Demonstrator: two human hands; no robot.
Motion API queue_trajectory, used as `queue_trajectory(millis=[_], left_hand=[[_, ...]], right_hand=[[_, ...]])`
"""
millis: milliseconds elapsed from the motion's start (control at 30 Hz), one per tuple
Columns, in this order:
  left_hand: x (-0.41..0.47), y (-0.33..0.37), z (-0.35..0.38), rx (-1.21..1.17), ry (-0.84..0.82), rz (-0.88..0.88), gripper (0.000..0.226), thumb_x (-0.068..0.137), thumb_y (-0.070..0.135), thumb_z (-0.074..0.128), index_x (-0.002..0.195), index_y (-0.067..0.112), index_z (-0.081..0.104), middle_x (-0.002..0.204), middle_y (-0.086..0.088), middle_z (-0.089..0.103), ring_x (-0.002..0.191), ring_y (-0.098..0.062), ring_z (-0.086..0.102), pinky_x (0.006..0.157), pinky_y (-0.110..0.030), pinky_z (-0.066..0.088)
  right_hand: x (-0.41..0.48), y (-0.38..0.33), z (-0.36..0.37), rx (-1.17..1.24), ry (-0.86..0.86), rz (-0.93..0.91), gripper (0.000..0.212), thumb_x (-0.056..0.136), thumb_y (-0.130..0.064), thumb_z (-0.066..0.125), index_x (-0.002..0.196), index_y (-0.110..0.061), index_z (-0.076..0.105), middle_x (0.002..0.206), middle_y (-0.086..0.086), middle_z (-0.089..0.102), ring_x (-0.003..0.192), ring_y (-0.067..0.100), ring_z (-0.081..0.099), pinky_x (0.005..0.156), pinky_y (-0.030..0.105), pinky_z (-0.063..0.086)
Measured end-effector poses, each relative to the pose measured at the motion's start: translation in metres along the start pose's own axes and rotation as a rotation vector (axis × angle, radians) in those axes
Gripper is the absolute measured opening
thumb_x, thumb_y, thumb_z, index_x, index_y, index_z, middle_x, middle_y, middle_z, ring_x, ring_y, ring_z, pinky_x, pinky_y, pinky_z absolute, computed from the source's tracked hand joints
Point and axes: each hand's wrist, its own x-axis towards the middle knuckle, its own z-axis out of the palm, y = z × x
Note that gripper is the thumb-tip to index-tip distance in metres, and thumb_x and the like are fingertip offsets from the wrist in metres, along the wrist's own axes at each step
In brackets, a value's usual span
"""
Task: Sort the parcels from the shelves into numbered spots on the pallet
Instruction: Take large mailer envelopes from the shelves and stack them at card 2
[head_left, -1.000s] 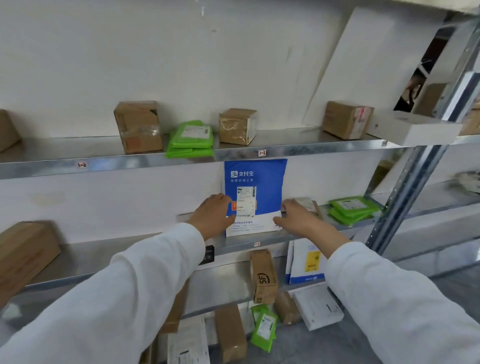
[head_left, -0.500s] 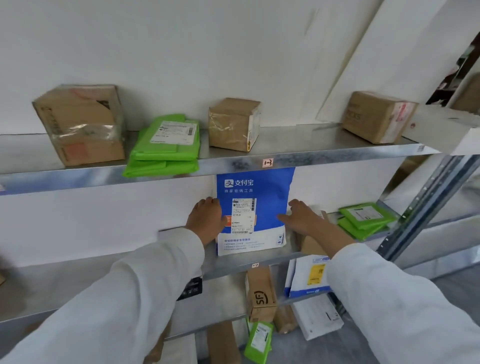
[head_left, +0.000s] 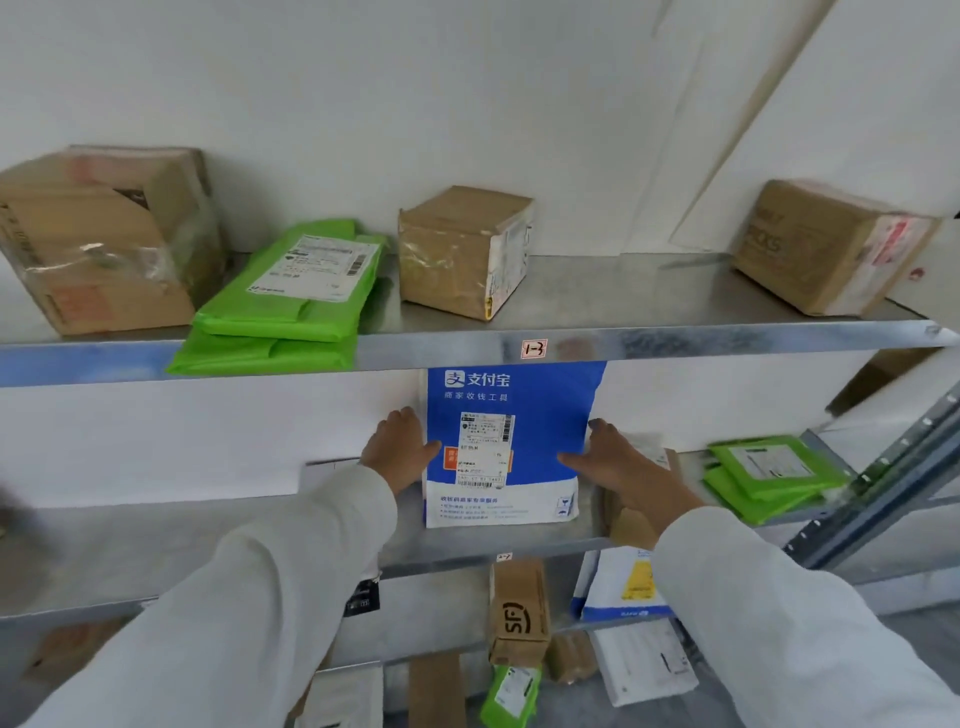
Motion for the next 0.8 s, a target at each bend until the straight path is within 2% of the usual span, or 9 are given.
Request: queue_trajectory(millis=[133,233,267,367,433,533,700,800], left_hand=[[0.008,0.004,0.012,-0.207,-0.014,-0.034,0.044,0.09,0.029,0.064,0.123,0.009,0.044,0.129,-0.009,0.055,0.115,-0.024,0.057,0.088,-0.037,0.055],[0.011,0.009,0.016,-0.336,-0.029,-0.134,0.032,0.092,0.024,0.062,0.113,0.009,0.043,0.124,-0.009,0.059,0.111,-0.026,0.06,0.071,-0.027,0.051],[0.011,0.011,0.02,-0.349,-0.048,-0.158,0.03,0.093,0.024,0.061,0.113,0.009,0.044,0.123,-0.008,0.06,0.11,-0.025,0.06,0.068,-0.024,0.048],[0.011,0.011,0.038,-0.387,-0.037,-0.175,0.032,0.094,0.025,0.058,0.119,0.008,0.047,0.123,-0.005,0.063,0.111,-0.025,0.061,0.065,-0.018,0.044],[0.011,0.01,0.048,-0.417,-0.011,-0.184,0.032,0.095,0.027,0.057,0.119,0.008,0.048,0.121,-0.006,0.064,0.108,-0.024,0.063,0.065,-0.017,0.045],[0.01,0.009,0.053,-0.456,0.023,-0.206,0.03,0.095,0.029,0.057,0.116,0.01,0.05,0.118,-0.005,0.066,0.1,-0.021,0.066,0.066,-0.02,0.047],[-0.001,0.015,0.057,-0.509,0.092,-0.209,0.026,0.095,0.024,0.056,0.117,0.011,0.051,0.109,0.006,0.064,0.086,-0.008,0.061,0.05,-0.007,0.041],[-0.012,0.023,0.061,-0.561,0.169,-0.261,0.024,0.095,0.021,0.057,0.117,0.012,0.052,0.108,0.005,0.065,0.085,-0.008,0.062,0.053,-0.008,0.042]], right_hand=[[0.03,0.008,0.002,0.279,0.034,-0.009,0.083,0.069,-0.047,0.073,0.135,-0.013,0.035,0.131,0.003,0.049,0.11,0.025,0.056,0.089,0.046,0.054],[0.039,0.009,0.008,0.312,0.014,0.021,0.066,0.077,-0.034,0.076,0.127,-0.009,0.041,0.114,0.001,0.052,0.096,0.021,0.055,0.08,0.036,0.053],[0.044,0.011,0.011,0.276,0.021,0.036,0.064,0.077,-0.035,0.077,0.123,-0.008,0.042,0.113,0.003,0.051,0.095,0.021,0.054,0.077,0.034,0.051],[0.053,0.018,0.018,0.269,0.109,0.025,0.08,0.07,-0.039,0.082,0.13,-0.011,0.037,0.127,0.005,0.041,0.11,0.021,0.048,0.082,0.03,0.046],[0.058,0.024,0.023,0.4,0.047,-0.002,0.08,0.072,-0.031,0.083,0.132,-0.012,0.033,0.127,0.002,0.042,0.108,0.018,0.048,0.078,0.022,0.045],[0.06,0.028,0.026,0.519,-0.087,-0.057,0.063,0.073,-0.021,0.083,0.119,-0.014,0.042,0.12,0.001,0.056,0.099,0.018,0.057,0.061,0.019,0.047],[0.056,0.038,0.031,0.704,-0.16,-0.187,0.049,0.073,-0.01,0.082,0.111,-0.017,0.051,0.109,0.0,0.067,0.096,0.021,0.068,0.061,0.024,0.058],[0.048,0.041,0.03,0.738,-0.207,-0.202,0.054,0.077,-0.012,0.078,0.12,-0.016,0.046,0.111,-0.001,0.065,0.094,0.016,0.068,0.056,0.019,0.055]])
